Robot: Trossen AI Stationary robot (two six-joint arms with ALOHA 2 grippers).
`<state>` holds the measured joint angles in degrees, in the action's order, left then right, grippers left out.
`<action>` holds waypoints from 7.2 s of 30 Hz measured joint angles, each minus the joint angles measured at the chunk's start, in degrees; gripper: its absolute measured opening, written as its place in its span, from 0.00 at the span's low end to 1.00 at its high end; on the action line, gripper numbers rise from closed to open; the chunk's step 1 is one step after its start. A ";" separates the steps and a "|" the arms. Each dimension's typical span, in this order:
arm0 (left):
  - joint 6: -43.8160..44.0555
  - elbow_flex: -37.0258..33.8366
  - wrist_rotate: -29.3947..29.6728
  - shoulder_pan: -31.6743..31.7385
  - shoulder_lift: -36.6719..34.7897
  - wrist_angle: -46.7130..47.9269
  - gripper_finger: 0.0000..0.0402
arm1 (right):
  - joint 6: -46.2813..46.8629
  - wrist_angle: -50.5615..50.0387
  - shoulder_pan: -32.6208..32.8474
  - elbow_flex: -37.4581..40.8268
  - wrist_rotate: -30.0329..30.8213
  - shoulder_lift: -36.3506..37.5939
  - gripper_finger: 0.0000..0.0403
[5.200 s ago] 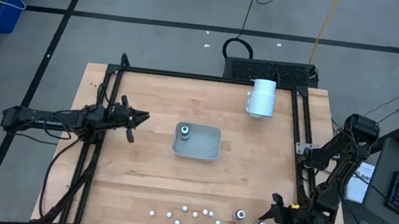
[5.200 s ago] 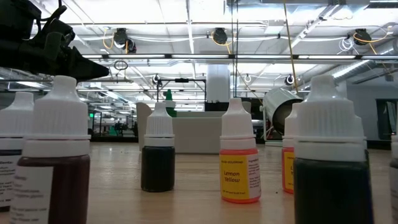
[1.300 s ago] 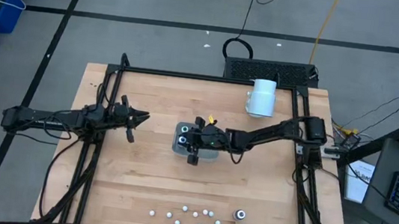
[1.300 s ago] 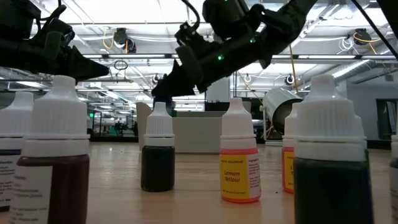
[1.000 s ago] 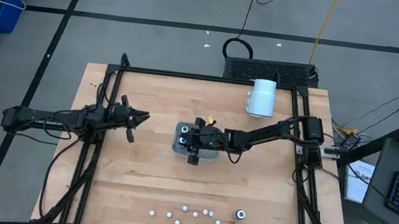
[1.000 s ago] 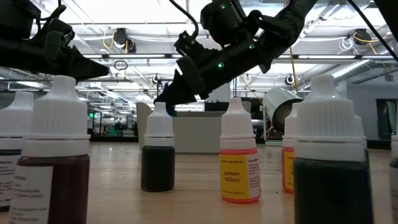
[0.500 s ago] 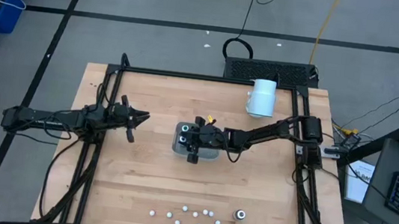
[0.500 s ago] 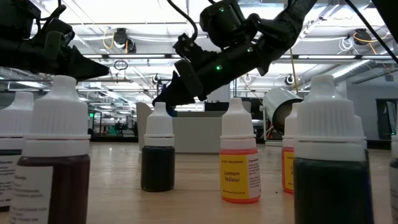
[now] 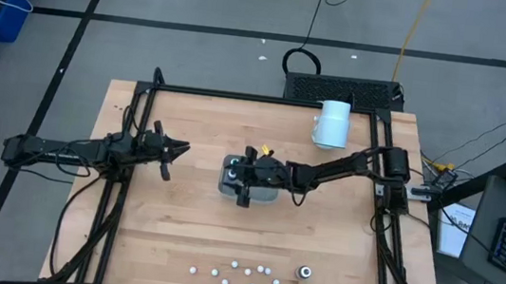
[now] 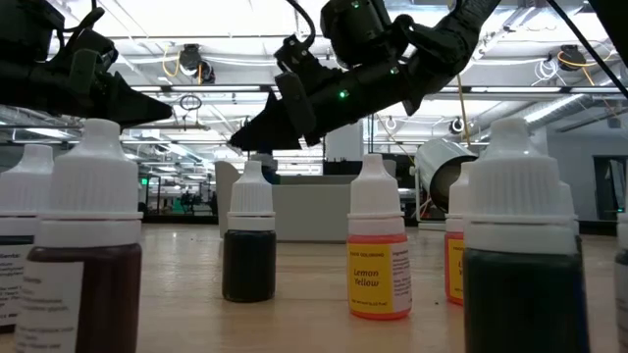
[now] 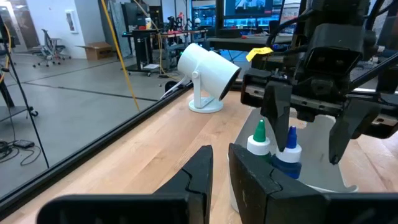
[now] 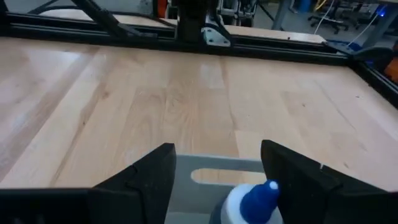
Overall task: Pick & Place food coloring
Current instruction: Put the big blue food coloring bottle into the gray bin, then put the big violet food coloring bottle into the gray bin
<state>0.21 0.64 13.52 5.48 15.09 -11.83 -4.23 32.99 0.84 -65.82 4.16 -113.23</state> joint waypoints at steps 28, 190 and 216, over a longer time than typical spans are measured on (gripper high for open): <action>0.02 0.00 0.00 0.02 0.00 0.04 0.14 | 0.39 -44.96 23.83 -0.15 19.90 40.89 0.08; -5.11 0.00 2.10 0.07 0.00 2.71 0.14 | 2.46 -10.36 -0.54 9.73 3.24 15.59 0.27; -5.70 0.00 3.06 0.07 0.01 2.12 0.14 | 2.61 -5.53 -2.78 9.79 4.57 8.92 0.27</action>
<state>-5.50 0.64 16.58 5.54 15.10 -9.72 -1.63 27.47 -1.93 -56.03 8.74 -104.31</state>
